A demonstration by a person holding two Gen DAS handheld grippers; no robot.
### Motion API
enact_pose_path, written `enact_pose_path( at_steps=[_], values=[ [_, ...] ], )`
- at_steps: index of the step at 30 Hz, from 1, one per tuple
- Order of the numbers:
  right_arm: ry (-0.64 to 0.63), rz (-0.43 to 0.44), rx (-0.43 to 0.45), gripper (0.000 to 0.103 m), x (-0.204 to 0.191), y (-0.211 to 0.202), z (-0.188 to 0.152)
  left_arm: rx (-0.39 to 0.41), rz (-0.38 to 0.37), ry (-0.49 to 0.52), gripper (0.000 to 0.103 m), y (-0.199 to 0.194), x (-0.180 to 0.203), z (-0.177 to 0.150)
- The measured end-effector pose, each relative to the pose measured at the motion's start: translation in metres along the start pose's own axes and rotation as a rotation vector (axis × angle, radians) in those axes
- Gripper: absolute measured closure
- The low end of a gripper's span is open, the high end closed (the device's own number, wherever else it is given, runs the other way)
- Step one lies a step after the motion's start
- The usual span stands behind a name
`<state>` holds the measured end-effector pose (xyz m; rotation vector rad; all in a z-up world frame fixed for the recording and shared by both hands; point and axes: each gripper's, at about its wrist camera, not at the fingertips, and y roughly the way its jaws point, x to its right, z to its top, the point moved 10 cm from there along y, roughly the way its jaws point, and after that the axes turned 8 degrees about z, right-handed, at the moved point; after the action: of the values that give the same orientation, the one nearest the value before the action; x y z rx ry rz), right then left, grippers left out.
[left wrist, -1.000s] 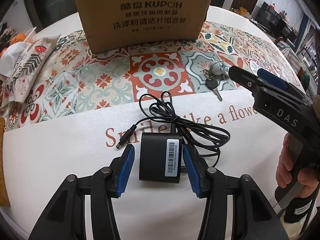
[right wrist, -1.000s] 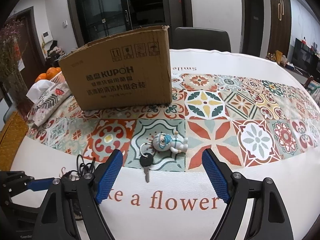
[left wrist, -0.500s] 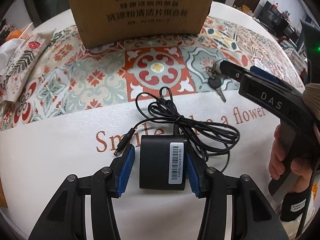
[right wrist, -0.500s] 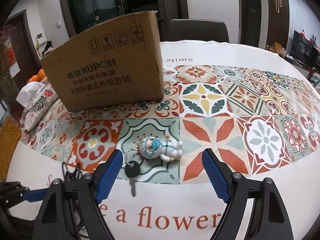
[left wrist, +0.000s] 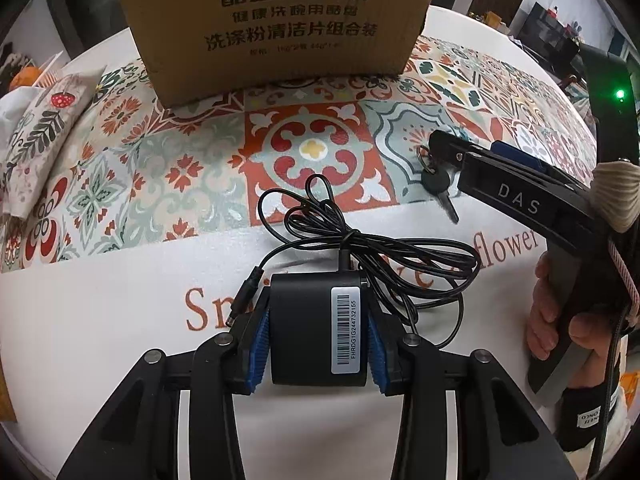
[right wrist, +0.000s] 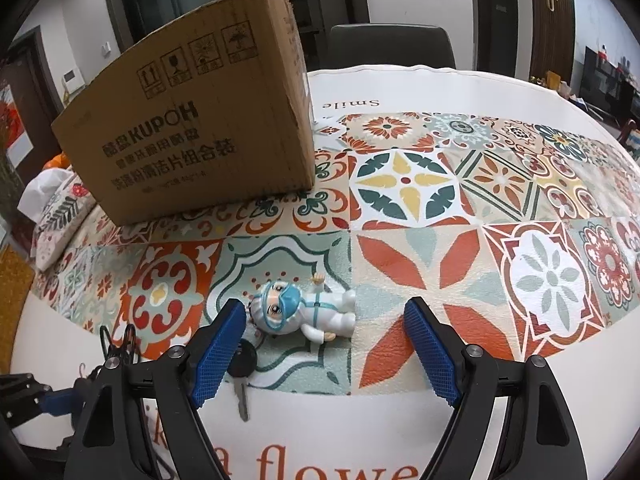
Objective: Organize rigid objects
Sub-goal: 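Close the left tool on the black adapter while the right grips the keychain figure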
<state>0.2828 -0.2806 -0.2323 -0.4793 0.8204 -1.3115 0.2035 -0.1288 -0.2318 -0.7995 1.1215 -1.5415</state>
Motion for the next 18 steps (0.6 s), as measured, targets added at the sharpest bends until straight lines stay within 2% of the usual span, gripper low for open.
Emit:
enact_pose_path(
  at_steps=[5, 10, 18],
  values=[
    [-0.009, -0.009, -0.004, 0.024, 0.0, 0.001, 0.001, 0.004, -0.003, -0.014, 0.063, 0.002, -0.003, 0.004],
    [-0.028, -0.023, -0.004, 0.047, -0.001, -0.001, 0.0, 0.01, -0.002, -0.027, 0.063, 0.002, -0.007, 0.006],
    [-0.018, 0.011, -0.01, 0.047, -0.007, -0.011, -0.006, 0.017, -0.027, -0.041, 0.063, 0.0, -0.008, 0.003]
  ],
)
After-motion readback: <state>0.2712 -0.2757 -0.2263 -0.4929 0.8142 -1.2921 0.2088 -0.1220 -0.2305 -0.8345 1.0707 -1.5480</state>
